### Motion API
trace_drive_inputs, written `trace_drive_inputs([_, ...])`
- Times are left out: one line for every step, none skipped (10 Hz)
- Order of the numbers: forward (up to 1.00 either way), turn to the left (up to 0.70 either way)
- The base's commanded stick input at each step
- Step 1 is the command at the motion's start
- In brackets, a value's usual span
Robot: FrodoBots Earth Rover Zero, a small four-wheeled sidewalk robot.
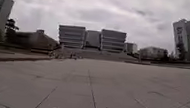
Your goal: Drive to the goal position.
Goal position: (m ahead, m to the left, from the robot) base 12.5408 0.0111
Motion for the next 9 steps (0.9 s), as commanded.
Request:
trace_drive_inputs([0.70,-0.01])
trace_drive_inputs([0.70,-0.02])
trace_drive_inputs([0.70,-0.13])
trace_drive_inputs([0.70,-0.09])
trace_drive_inputs([0.70,0.00])
trace_drive_inputs([0.70,0.00])
trace_drive_inputs([0.70,0.00])
trace_drive_inputs([0.70,0.00])
trace_drive_inputs([0.70,0.00])
